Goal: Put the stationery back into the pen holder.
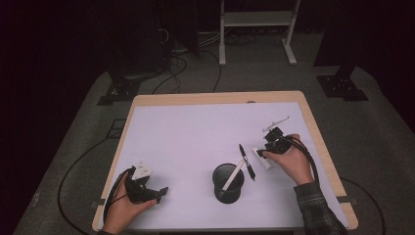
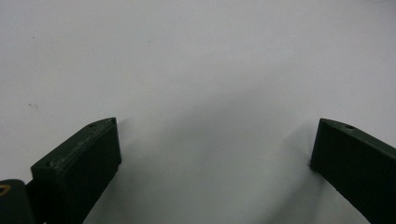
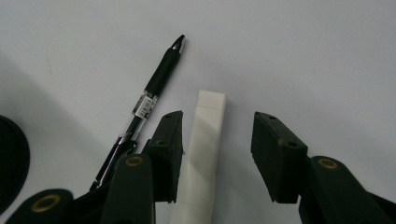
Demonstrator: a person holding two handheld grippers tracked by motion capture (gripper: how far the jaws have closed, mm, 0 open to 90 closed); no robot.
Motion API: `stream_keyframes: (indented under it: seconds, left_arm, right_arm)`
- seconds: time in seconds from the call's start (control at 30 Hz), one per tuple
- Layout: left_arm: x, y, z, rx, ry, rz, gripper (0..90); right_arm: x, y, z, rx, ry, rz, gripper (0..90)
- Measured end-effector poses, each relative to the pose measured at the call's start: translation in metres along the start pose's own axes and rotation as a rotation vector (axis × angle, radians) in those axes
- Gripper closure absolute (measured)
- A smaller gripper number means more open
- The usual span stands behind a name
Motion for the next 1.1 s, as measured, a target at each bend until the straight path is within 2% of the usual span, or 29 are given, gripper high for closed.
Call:
stream_keyframes:
  seconds: [0.67,1.1]
  left_arm:
    - [0.0,0.0,0.0,-0.002,-0.001,0.0,0.8]
    - [0.0,0.0,0.0,-0.001,-0.001,0.0,0.8]
  right_arm:
    - [-0.015,-0.023,-0.006,-0.001,0.006,0.093,55.0]
    - [-0.022,-0.038,-0.004,0.005,-0.002,0.167,57.7]
Point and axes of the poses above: each handheld gripper's, and its own axes: y roughly backward along the jaws, x roughly out of its underside, z roughly to its left, the point moved 3 cm from there along -y, roughly forward along the jaws, and after that the axes turned 14 degrees about -x, right-handed, at the moved point
